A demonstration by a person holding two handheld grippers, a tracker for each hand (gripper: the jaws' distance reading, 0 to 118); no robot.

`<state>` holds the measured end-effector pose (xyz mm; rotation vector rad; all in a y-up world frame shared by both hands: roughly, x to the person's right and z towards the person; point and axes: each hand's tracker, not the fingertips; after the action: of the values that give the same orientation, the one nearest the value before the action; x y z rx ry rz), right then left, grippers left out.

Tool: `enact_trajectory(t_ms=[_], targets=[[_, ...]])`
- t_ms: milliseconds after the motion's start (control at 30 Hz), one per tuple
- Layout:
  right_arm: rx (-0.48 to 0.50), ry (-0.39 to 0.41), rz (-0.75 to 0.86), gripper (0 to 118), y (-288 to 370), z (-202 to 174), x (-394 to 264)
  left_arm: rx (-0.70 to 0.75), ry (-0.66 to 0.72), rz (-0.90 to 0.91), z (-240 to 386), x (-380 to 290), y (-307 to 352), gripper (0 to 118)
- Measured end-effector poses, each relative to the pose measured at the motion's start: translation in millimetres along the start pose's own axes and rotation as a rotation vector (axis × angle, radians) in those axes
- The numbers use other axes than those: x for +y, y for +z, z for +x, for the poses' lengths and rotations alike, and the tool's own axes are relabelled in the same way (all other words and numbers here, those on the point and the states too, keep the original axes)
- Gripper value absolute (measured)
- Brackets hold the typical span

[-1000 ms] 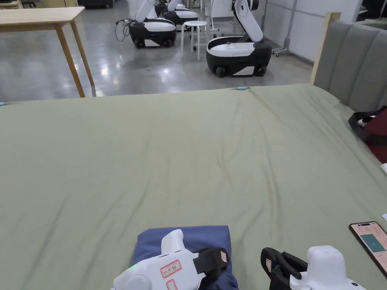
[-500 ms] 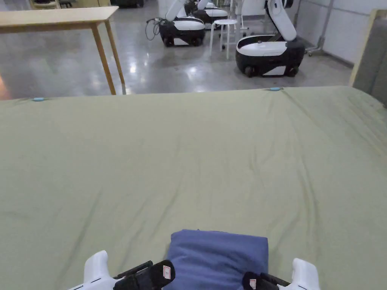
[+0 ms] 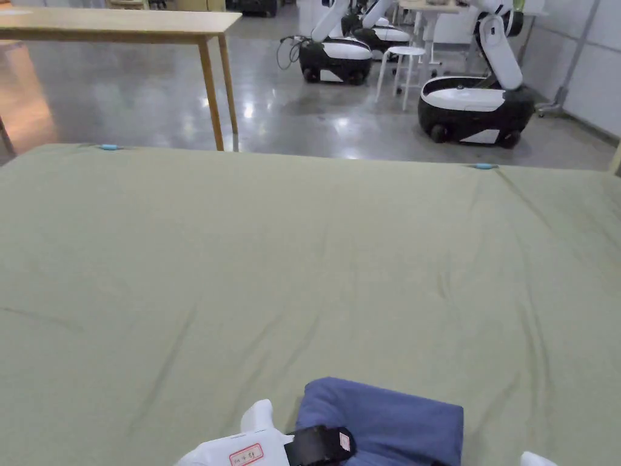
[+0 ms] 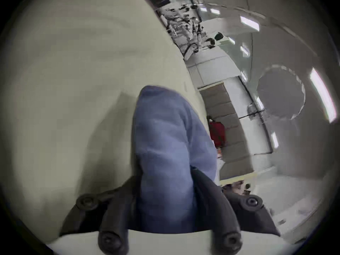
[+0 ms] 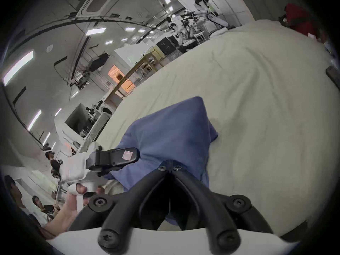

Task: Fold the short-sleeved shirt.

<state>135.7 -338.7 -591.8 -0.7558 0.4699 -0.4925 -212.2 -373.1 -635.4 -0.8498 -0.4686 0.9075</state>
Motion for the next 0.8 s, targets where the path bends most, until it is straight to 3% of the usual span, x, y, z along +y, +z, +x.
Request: enact_trajectory(t_ms=[167, 500, 600, 800], targets=[[-0.005, 0.054, -0.003, 1, 2, -28, 0, 0.108, -0.053, 0.064, -30, 40, 79, 21], [0.039, 0.129, -0.037, 1, -24, -90, -16, 0.504, -0.167, 0.188, -145, 175, 312, 21], [0.047, 0.145, -0.046, 1, -32, -96, -19, 0.688, -0.220, 0.182, -174, 200, 357, 21], [0.057, 0.164, -0.058, 1, -41, -110, -24, 0.642, -0.140, 0.218, -206, 195, 374, 26]])
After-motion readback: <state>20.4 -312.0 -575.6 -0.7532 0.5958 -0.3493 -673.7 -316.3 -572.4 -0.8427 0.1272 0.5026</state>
